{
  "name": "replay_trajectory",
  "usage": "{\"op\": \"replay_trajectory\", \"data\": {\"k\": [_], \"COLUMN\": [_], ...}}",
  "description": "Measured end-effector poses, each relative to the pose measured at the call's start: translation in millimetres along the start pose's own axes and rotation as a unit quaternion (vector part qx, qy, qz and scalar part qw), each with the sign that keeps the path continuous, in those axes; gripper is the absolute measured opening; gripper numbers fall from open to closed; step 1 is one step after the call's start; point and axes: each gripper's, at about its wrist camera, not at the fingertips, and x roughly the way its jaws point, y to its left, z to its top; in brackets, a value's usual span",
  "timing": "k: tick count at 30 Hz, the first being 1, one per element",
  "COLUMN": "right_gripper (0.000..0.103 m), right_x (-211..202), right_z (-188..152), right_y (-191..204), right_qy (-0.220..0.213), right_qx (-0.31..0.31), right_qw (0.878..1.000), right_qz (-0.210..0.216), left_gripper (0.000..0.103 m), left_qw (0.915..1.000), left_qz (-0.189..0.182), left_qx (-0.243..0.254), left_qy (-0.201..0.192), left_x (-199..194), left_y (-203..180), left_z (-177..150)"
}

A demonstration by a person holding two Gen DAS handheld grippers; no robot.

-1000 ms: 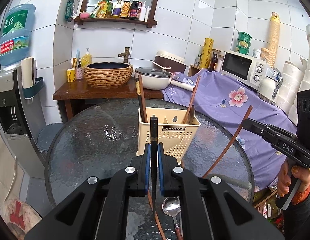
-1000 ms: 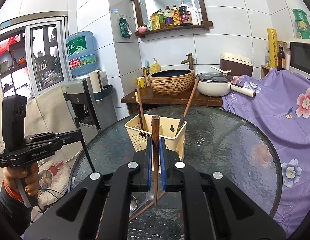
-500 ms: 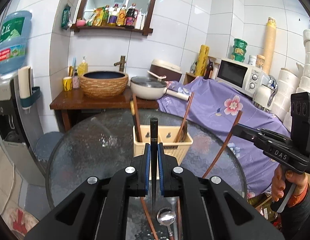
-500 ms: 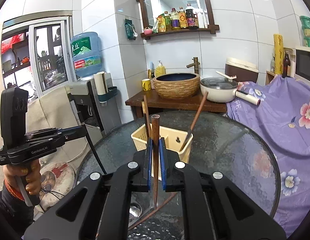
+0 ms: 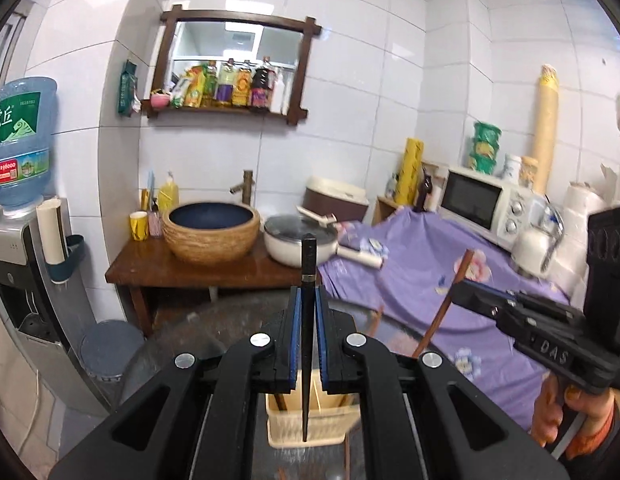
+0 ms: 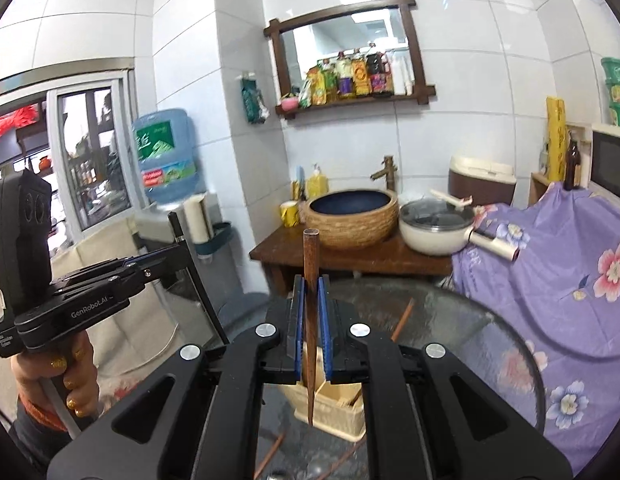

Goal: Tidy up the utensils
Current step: 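Open left tool over the holder while right tool releases its chopstick inside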

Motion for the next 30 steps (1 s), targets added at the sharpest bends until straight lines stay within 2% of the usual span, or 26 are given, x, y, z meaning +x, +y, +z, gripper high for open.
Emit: {"op": "replay_trajectory", "data": {"k": [5, 9, 19, 24, 30], "right_gripper": [0.008, 0.008, 0.008, 0.008, 0.008], "right_x": [18, 38, 85, 98, 109], "right_z": [18, 10, -57, -74, -90], "right_y": [-2, -10, -26, -33, -31], "right_qy": [-0.012, -0.008, 0.017, 0.032, 0.049], "right_qx": [-0.011, -0.008, 0.003, 0.019, 0.022], "right_qw": [1.0, 0.999, 0.999, 0.999, 0.998], "right_qz": [-0.025, -0.034, -0.04, -0.035, -0.036], "left_gripper": [0.007, 0.007, 0.007, 0.007, 0.007], "left_qw": [0.9999, 0.9996, 0.9983, 0.9965, 0.9951], "left_qz": [0.009, 0.019, 0.037, 0.04, 0.039], "left_qx": [-0.014, -0.019, -0.015, -0.017, -0.018], "left_qy": [-0.006, -0.002, 0.042, 0.072, 0.089], "left_x": [27, 50, 100, 115, 122], "left_y": [4, 10, 20, 25, 27], "left_z": [19, 12, -59, -88, -106]}}
